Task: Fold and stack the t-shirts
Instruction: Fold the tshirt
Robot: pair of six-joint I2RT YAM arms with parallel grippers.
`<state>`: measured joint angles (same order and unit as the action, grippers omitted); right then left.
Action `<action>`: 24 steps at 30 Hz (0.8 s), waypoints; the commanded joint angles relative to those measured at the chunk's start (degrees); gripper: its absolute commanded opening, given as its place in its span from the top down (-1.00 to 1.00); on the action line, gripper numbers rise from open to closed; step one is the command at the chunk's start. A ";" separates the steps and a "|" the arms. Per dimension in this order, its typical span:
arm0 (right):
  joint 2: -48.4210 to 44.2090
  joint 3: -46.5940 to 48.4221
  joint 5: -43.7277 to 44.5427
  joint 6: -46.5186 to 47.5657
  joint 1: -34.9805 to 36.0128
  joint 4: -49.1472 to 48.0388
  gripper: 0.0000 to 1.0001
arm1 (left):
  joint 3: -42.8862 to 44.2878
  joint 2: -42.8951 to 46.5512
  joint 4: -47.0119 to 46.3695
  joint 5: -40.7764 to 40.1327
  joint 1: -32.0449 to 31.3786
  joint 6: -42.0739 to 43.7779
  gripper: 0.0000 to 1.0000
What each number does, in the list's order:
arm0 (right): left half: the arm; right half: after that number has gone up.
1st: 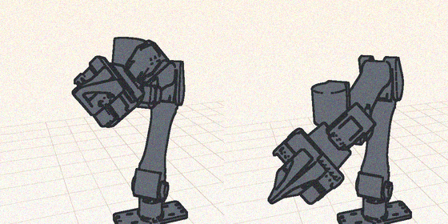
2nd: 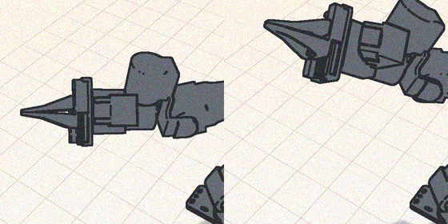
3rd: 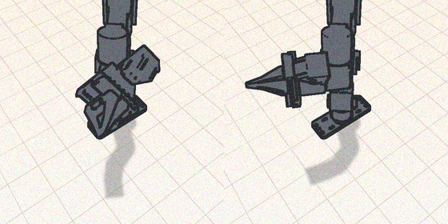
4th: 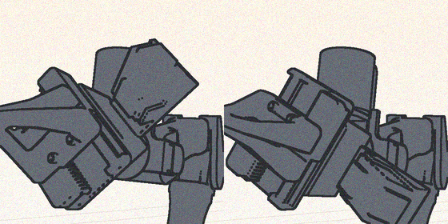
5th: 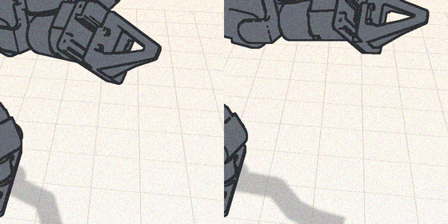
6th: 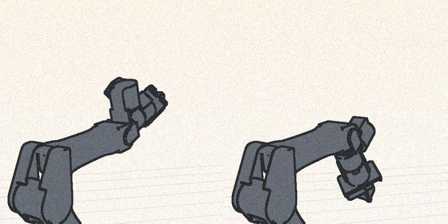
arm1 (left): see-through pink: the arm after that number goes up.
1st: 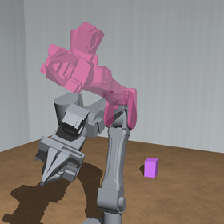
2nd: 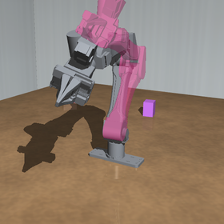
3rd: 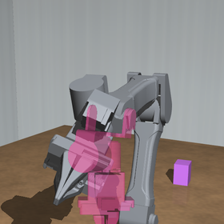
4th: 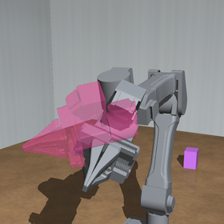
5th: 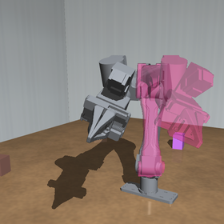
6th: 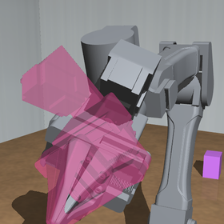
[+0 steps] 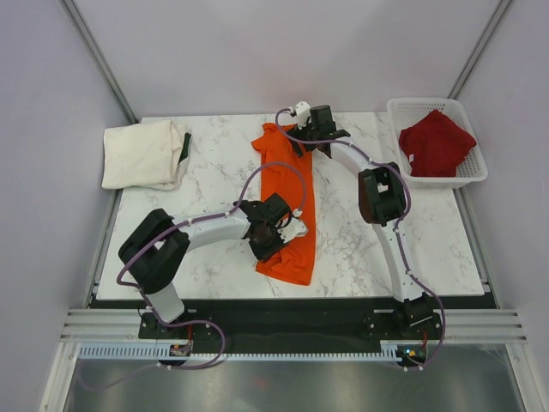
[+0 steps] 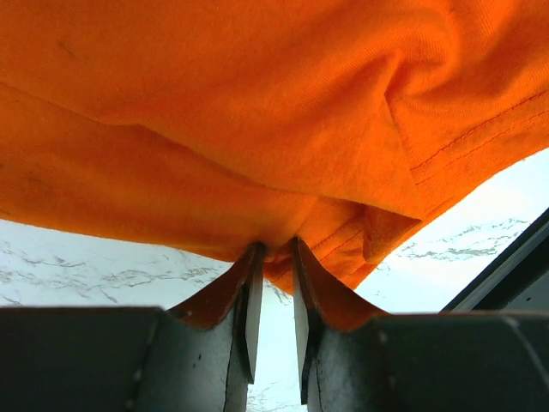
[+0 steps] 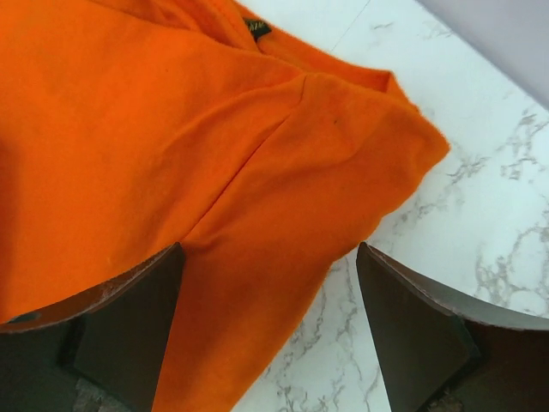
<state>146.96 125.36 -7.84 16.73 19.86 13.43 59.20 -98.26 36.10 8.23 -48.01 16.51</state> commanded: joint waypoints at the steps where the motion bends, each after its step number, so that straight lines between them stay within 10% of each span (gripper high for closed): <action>1: 3.59 4.71 2.03 1.37 0.71 1.33 -0.81 | -0.49 -2.73 -2.79 0.74 -0.07 -1.48 0.45; 24: 8.26 9.82 5.99 2.96 1.59 0.81 -0.85 | -0.67 3.68 2.31 -1.80 -4.81 -3.77 0.50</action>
<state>153.56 134.78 -4.19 18.68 21.28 13.91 59.05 -97.03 36.56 7.51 -52.25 14.59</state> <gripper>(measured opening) 0.921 0.256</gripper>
